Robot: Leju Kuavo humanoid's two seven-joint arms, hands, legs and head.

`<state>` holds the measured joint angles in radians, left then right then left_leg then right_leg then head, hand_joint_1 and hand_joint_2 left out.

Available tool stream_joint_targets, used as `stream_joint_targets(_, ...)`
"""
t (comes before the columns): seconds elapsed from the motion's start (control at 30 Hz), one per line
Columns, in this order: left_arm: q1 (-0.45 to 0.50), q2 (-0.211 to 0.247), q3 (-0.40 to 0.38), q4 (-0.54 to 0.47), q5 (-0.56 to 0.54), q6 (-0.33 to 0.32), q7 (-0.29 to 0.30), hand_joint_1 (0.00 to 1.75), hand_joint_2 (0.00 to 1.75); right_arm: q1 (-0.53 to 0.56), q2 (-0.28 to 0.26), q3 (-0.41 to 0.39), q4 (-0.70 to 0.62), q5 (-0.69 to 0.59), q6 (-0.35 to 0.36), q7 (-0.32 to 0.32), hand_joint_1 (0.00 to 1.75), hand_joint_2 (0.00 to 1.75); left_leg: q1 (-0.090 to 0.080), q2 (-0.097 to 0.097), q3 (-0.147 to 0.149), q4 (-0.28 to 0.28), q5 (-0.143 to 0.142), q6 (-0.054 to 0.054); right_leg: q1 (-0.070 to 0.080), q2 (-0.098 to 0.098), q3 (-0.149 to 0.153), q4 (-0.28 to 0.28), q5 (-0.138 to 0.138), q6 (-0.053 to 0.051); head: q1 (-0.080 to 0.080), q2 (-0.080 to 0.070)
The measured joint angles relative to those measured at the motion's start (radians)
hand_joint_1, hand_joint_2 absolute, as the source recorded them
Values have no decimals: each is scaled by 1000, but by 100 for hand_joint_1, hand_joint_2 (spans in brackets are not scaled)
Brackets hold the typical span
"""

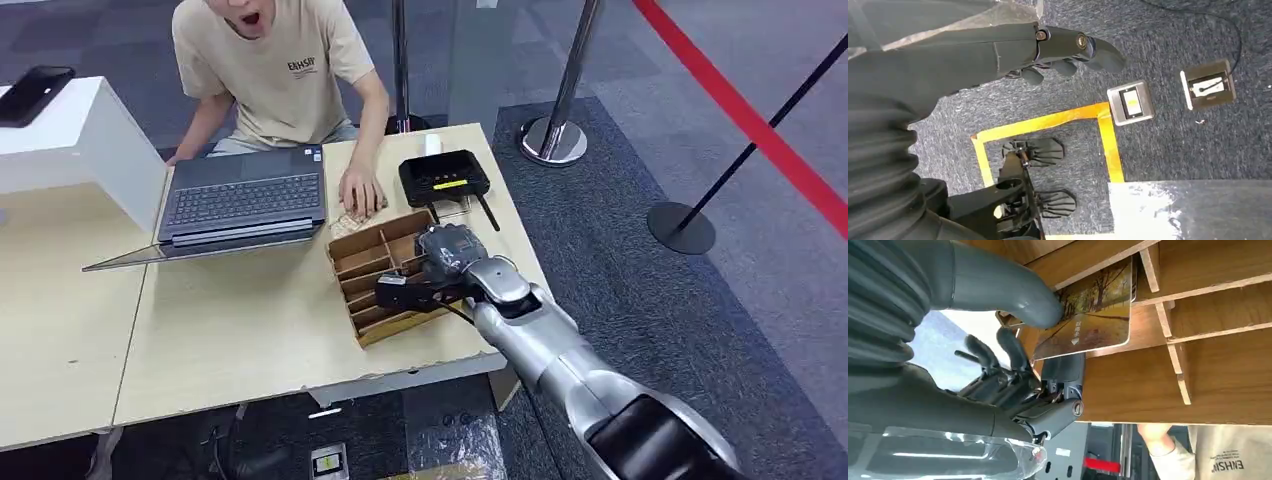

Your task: Pass the card to the sensor for recognition and then transmit it.

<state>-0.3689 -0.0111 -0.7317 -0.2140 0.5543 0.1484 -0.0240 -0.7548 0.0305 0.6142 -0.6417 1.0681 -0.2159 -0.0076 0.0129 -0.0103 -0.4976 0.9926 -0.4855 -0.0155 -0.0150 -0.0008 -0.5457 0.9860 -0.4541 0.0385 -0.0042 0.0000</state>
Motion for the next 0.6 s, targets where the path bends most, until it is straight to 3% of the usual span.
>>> stream_joint_targets(0.6,1,-2,0,0,4,3,-2,0,175,-11,-10,-1,0,-59,-4,-14,175,175,0,0,0,0,0,0,0,0,0,0,0,0,0,0)
